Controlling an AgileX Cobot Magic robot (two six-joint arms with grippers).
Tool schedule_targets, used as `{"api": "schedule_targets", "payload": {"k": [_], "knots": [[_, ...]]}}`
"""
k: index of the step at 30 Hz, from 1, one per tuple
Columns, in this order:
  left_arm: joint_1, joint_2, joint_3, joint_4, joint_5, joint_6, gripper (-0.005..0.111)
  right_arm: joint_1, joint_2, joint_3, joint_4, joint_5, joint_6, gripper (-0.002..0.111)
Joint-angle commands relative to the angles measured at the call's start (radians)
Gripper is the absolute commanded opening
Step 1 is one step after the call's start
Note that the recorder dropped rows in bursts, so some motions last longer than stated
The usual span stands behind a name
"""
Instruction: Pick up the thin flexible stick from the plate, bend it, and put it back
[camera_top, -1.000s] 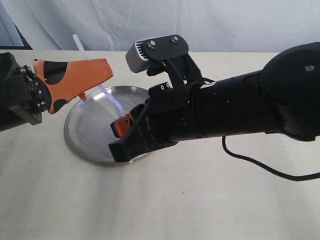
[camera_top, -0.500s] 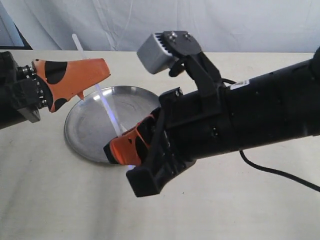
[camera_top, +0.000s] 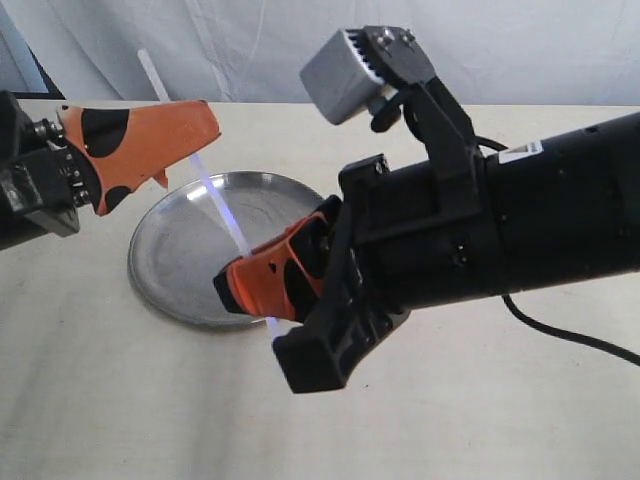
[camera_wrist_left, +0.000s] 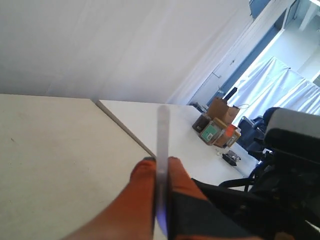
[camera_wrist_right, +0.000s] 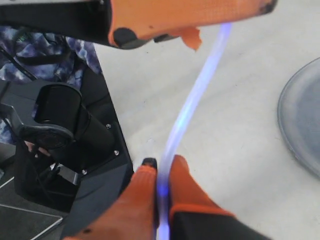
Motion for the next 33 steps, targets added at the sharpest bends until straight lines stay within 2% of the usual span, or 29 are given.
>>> {"api": "schedule_targets", "payload": {"k": [1, 5, 10, 12, 15, 23, 33], "knots": [[-0.001, 0.003, 0.006, -0.053, 0.041, 0.019, 0.007, -0.003, 0.018, -0.006, -0.014, 0.039, -0.013, 0.0], [-0.001, 0.003, 0.006, -0.131, 0.036, 0.023, 0.013, -0.003, 0.059, -0.006, -0.014, 0.053, -0.013, 0.0], [-0.001, 0.003, 0.006, -0.132, 0.048, 0.086, 0.013, -0.003, 0.081, -0.006, -0.014, 0.09, -0.013, 0.0], [-0.001, 0.003, 0.006, -0.13, 0.069, 0.132, 0.011, -0.003, 0.079, -0.006, -0.012, 0.097, -0.013, 0.0], [-0.001, 0.003, 0.006, -0.113, 0.106, 0.139, 0.0, -0.003, 0.071, -0.006, -0.01, 0.103, -0.013, 0.0], [-0.001, 0.003, 0.006, -0.013, 0.207, 0.177, 0.0, -0.003, 0.018, -0.006, 0.038, 0.12, -0.044, 0.0], [-0.001, 0.003, 0.006, -0.109, 0.085, 0.179, 0.0, -0.003, 0.012, -0.006, -0.04, 0.074, -0.024, 0.0]]}}
